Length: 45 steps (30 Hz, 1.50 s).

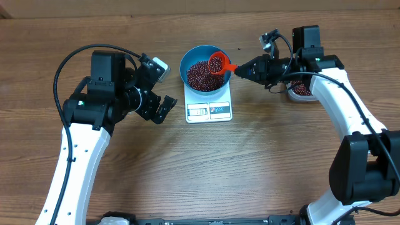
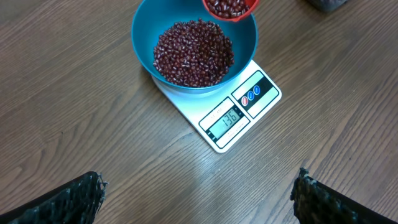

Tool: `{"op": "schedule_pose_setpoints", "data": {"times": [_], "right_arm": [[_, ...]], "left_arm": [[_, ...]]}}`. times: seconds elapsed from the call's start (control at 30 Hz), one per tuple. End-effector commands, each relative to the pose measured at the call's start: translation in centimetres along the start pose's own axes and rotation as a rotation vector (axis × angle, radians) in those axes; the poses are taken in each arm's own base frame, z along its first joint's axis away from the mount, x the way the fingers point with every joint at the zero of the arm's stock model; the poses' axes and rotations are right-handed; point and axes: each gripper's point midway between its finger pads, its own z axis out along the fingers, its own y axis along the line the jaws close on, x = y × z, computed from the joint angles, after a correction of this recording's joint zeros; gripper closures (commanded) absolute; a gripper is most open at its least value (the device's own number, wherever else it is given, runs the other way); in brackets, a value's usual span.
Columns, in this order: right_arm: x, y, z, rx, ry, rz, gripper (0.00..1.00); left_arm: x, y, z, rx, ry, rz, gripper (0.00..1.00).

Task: Scoop item into bowl and weigh 150g on scale
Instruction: 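Tip the scoop and shake small amounts of beans into the bowl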

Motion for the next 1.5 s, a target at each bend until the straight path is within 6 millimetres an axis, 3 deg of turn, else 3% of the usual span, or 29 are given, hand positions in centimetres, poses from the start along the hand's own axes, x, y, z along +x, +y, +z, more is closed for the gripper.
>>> {"op": "schedule_pose_setpoints", "data": {"times": [0.0,0.4,1.07,1.47], "right_arm": [[-1.2,1.5,0.0,0.036,-0.026,-0.062,0.96],[-1.6,1.8,0.9,0.148,-0.030,-0.096,0.96],[-1.3,2.6,3.3,0.482,-0.024,-0.271,0.96],[-1.2,2.4,3.3,0.581,-0.021,-0.355,0.96]], "left_arm": [[0.1,0.2,0.2,0.001,0.006,0.022,0.01],[0.1,0.2,0.2,0.001,0.005,0.021,0.00],[0.1,0.2,0.2,0.000,0.006,0.022,0.00],[0.1,0.2,0.2,0.001,0.006,0.022,0.00]]}}
